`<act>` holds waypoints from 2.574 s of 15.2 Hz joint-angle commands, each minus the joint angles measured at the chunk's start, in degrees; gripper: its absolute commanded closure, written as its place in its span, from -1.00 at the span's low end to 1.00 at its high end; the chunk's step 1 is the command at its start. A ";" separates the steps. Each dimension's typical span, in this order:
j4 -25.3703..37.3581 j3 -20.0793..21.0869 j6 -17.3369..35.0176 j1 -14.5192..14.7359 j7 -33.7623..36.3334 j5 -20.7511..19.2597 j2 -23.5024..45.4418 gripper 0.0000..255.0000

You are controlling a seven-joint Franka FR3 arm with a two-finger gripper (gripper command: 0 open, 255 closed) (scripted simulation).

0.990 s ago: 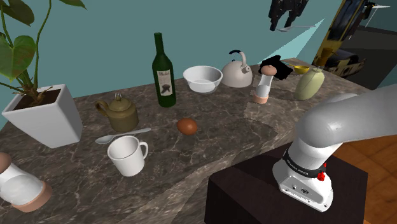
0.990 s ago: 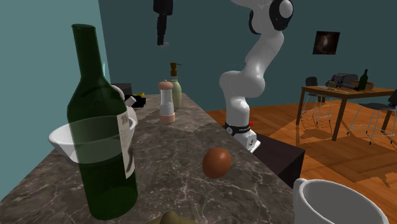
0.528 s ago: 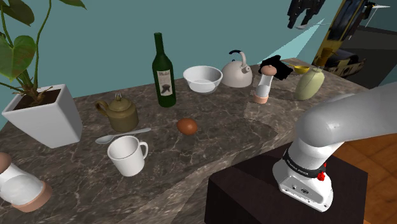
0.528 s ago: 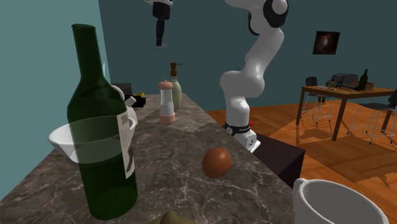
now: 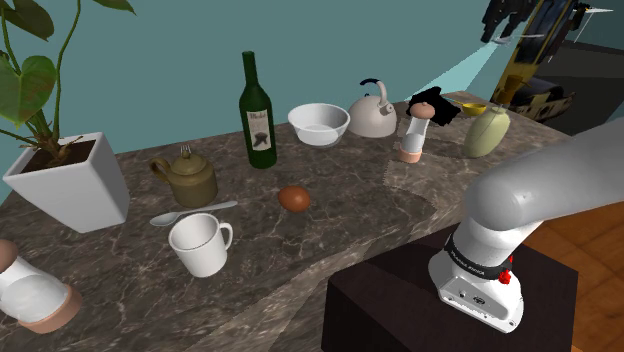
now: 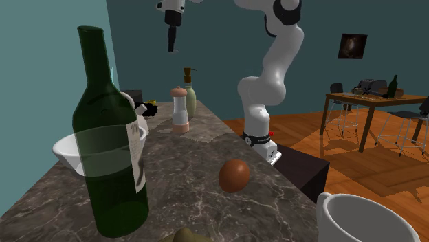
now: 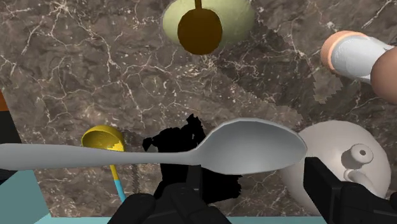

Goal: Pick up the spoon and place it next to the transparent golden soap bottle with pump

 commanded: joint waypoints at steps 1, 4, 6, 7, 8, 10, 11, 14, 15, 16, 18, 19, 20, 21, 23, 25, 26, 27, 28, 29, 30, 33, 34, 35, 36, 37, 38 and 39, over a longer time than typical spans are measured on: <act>2.73 -3.33 0.19 0.27 -3.41 -0.08 2.24 1.00; 6.85 -8.45 0.66 1.10 -8.26 0.59 6.03 1.00; 9.96 -12.29 0.94 1.93 -11.73 1.61 9.01 1.00; 11.62 -14.38 1.06 2.44 -13.57 2.35 10.68 1.00; 13.37 -16.62 1.16 3.02 -15.50 3.28 12.48 1.00; 17.12 -21.67 1.27 4.35 -19.75 5.90 16.68 1.00; 19.15 -24.60 1.26 5.11 -22.15 7.75 19.18 1.00; 18.19 -25.83 2.80 5.16 -23.19 8.33 19.92 1.00; 17.16 -25.64 3.58 5.01 -23.00 8.03 19.55 1.00; 16.15 -25.47 4.35 4.87 -22.83 7.75 19.20 1.00; 14.18 -25.20 5.89 4.60 -22.53 7.24 18.58 1.00; 13.22 -25.10 6.65 4.47 -22.40 7.01 18.31 1.00; 12.28 -25.02 7.41 4.35 -22.28 6.80 18.06 1.00; 11.36 -24.96 8.18 4.23 -22.18 6.60 17.83 1.00; 9.56 -24.90 9.70 4.02 -22.00 6.25 17.44 1.00; 7.82 -24.91 11.21 3.82 -21.87 5.96 17.13 1.00; 6.98 -24.94 11.97 3.74 -21.82 5.83 17.01 1.00; 6.15 -24.98 12.73 3.66 -21.78 5.72 16.90 1.00; 5.33 -25.04 13.49 3.59 -21.74 5.61 16.82 1.00; 4.53 -25.12 14.25 3.52 -21.72 5.52 16.75 1.00; 3.74 -25.21 15.00 3.47 -21.71 5.44 16.70 1.00; 1.44 -25.57 17.29 3.35 -21.74 5.27 16.67 1.00; 0.71 -25.72 18.05 3.33 -21.77 5.23 16.69 1.00; -0.02 -25.88 18.82 3.32 -21.81 5.21 16.73 1.00; -0.73 -26.06 19.59 3.31 -21.85 5.21 16.79 1.00; -1.43 -26.25 20.35 3.32 -21.91 5.21 16.87 1.00; -2.12 -26.45 21.13 3.33 -21.98 5.23 16.97 1.00; -2.80 -26.67 21.90 3.36 -22.07 5.27 17.09 1.00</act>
